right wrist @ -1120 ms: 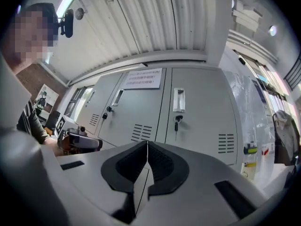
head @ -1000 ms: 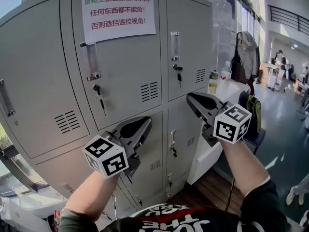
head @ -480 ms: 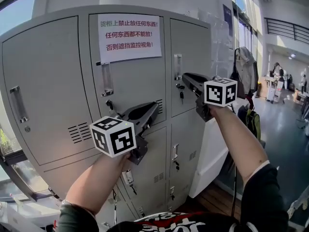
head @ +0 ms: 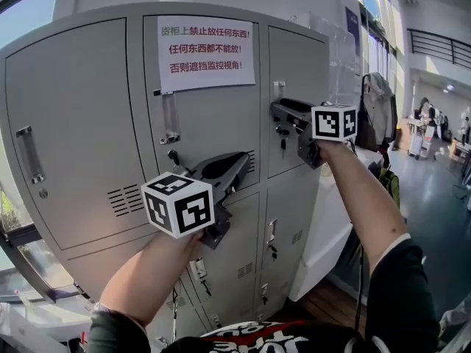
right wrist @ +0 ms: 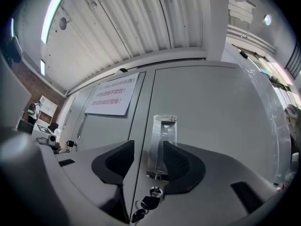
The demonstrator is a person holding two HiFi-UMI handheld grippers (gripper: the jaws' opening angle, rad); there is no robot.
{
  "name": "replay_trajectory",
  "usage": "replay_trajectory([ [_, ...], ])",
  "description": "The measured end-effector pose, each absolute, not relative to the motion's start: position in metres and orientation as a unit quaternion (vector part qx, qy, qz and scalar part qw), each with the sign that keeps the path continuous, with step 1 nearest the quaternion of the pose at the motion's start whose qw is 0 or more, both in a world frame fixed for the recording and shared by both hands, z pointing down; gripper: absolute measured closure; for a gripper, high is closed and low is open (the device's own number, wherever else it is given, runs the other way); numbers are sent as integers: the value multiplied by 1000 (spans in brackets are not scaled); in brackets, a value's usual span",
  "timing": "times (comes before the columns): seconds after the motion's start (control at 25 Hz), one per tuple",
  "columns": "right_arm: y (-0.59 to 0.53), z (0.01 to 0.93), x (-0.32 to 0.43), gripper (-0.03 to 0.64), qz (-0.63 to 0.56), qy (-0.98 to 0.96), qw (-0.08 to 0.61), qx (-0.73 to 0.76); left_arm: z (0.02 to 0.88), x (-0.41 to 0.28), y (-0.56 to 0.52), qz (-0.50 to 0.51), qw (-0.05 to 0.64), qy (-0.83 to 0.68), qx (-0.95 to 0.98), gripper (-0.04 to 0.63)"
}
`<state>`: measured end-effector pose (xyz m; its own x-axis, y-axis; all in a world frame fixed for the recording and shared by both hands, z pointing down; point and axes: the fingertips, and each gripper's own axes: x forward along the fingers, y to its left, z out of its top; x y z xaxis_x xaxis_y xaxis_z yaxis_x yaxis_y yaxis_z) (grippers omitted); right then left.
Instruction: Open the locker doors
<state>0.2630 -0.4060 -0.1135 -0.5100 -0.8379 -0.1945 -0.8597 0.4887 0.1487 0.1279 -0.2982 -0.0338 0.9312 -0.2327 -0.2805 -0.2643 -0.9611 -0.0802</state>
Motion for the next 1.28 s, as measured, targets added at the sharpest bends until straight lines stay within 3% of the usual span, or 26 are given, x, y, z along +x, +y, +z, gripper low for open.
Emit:
replay_trajectory([
  [0.84,-396,-113,255,419,108,872,26,-477,-18,117,-310,132,43,137,-981,591],
  [1.08,-381,-114,269,472,130,840,9,-527,-16,122,-309,130,39,130,-982,591],
  [1.28,-371,-113,276,474,127,834,9,-537,-15,129,-304,126,38,120,-984,591],
])
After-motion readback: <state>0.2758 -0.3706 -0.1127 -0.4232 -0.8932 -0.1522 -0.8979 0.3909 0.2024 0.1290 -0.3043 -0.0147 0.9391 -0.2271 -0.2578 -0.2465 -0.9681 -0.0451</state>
